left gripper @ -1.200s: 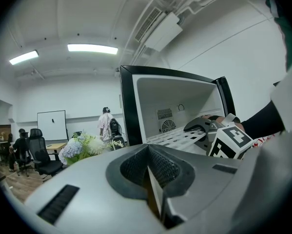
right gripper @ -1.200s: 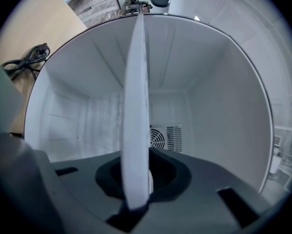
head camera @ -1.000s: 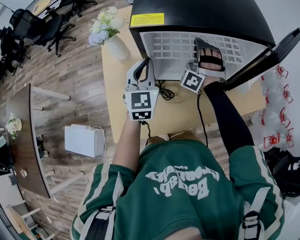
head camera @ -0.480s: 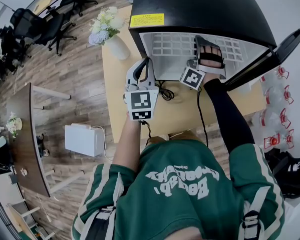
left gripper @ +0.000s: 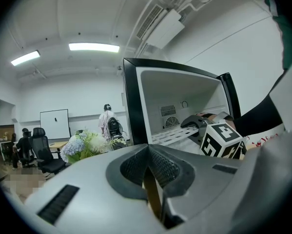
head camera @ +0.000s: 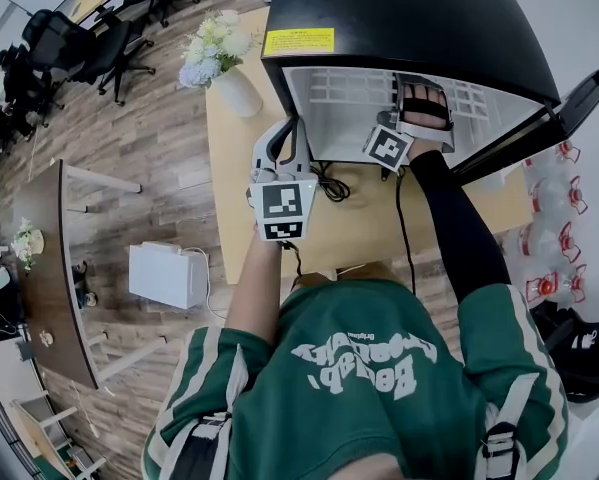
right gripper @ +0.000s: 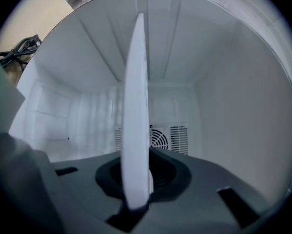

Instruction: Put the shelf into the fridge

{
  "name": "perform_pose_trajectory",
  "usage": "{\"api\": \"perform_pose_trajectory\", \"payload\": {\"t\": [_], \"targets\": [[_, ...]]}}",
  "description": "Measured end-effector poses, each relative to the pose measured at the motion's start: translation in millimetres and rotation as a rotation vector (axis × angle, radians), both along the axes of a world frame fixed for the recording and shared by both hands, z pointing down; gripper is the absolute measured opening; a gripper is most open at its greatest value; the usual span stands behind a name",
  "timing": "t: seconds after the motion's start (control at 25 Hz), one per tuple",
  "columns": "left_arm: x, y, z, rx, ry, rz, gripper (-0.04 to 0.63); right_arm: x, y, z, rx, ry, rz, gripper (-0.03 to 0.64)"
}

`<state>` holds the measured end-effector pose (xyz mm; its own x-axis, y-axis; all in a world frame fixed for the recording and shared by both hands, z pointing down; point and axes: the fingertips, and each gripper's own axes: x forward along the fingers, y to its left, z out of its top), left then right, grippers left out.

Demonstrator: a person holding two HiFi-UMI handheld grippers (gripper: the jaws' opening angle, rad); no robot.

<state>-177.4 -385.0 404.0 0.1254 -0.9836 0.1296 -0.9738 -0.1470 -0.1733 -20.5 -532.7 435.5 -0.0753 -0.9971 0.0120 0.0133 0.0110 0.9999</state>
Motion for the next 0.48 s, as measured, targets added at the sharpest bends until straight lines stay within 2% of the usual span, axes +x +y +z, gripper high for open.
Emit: {"api": "perform_pose_trajectory", "payload": {"t": [0.2, 0.36, 0.48], "targets": [[0, -1, 2, -0.007, 0.009, -0.006, 0.0, 0, 1, 12, -0.08, -0.026, -0.004, 0.073], [3, 1, -2, -0.003, 0.004, 0.001, 0.0, 0, 1, 8, -0.078, 0.007, -0.003, 0.135], [7, 5, -4, 0.001, 0.004, 0.018, 0.0, -3, 5, 20, -0.161, -0.002, -0.026, 0.203]]}}
